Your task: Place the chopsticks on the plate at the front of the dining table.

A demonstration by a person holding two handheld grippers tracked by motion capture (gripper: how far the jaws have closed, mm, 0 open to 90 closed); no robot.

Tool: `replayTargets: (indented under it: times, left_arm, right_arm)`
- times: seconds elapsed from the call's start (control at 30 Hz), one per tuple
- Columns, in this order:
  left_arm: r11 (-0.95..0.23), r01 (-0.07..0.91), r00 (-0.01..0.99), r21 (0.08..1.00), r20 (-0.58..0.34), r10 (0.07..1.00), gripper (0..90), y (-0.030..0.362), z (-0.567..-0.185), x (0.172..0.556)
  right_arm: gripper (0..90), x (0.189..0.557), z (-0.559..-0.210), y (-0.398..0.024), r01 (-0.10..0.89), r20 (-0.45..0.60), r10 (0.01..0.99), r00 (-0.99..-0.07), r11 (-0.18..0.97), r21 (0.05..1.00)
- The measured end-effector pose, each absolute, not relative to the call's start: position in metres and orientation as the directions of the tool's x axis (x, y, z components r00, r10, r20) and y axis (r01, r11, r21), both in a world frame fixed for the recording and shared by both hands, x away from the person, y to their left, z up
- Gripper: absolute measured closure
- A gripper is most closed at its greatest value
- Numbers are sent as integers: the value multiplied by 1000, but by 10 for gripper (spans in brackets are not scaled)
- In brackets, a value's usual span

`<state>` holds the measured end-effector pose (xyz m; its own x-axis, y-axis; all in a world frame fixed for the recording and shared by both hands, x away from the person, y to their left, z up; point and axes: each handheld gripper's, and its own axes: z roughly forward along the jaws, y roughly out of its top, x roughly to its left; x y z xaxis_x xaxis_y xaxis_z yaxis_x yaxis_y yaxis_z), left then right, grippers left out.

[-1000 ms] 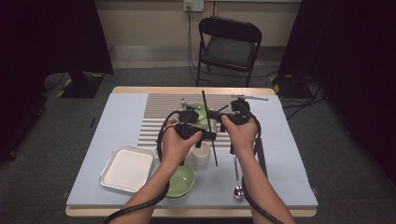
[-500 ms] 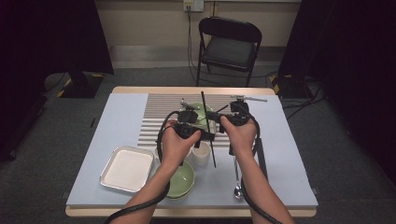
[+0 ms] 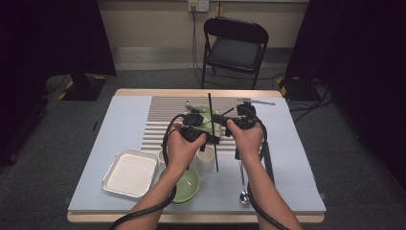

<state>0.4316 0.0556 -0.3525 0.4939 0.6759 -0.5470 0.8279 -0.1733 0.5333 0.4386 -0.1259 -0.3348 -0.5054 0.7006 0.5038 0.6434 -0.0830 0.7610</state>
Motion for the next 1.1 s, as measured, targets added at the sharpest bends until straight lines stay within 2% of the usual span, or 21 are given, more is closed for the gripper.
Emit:
replayTargets:
  times: [0.43,0.8,1.1]
  left_arm:
    - [-155,855,458,495,-581,673,861,57,-352,434]
    - [-167,855,467,492,-587,662,862,57,-346,432]
    - [-179,854,473,488,-589,655,862,58,-343,433]
  right_arm:
    - [856,437,-334,-129,631,495,696,-520,-77,772]
    - [704,439,-330,-131,591,408,740,-535,-17,807]
    - [659,440,-334,-139,585,396,750,-530,-14,811]
